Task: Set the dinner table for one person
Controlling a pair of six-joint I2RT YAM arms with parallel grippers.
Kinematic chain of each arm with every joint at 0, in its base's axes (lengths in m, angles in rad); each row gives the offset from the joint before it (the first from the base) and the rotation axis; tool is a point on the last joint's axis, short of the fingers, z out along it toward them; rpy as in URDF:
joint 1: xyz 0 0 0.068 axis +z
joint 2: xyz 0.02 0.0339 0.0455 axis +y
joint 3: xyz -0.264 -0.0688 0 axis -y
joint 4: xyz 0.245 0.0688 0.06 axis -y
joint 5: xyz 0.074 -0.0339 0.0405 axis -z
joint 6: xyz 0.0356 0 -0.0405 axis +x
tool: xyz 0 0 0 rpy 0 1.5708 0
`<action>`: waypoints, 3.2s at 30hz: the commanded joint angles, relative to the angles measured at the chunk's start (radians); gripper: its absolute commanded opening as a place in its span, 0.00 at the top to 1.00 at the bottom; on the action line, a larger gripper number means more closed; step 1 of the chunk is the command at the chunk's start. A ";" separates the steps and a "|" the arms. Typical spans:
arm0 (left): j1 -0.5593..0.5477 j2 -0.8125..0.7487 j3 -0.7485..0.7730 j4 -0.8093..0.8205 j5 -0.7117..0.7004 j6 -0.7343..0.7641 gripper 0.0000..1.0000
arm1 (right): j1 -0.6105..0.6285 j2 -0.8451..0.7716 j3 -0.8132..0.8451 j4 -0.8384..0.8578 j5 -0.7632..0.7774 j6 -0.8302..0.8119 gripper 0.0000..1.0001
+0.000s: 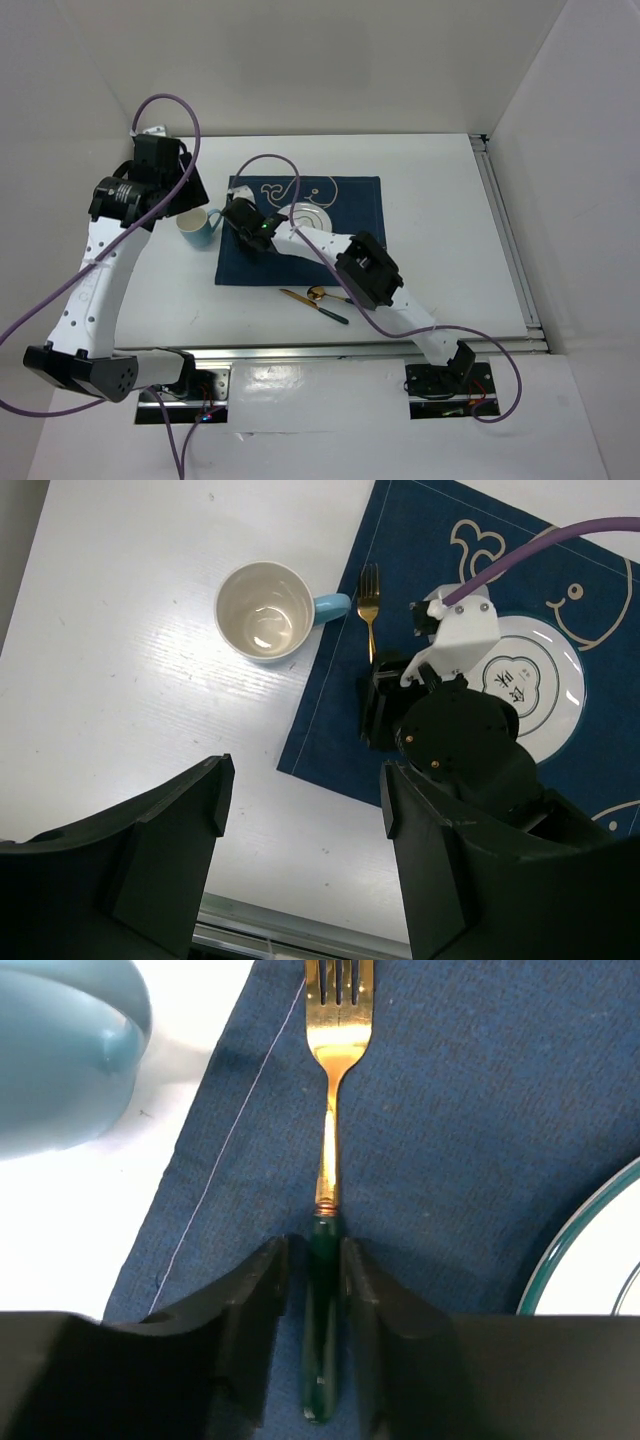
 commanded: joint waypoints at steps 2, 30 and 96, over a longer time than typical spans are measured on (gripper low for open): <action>0.012 -0.031 0.001 0.023 0.009 0.024 0.23 | 0.007 0.016 0.035 -0.048 0.044 0.015 0.67; 0.021 0.006 -0.027 0.010 0.056 0.058 0.00 | -0.043 -0.097 -0.023 -0.069 0.049 0.424 0.51; -0.101 0.416 0.152 0.053 0.236 0.152 1.00 | -0.037 -1.279 -0.919 -0.376 0.334 0.608 0.46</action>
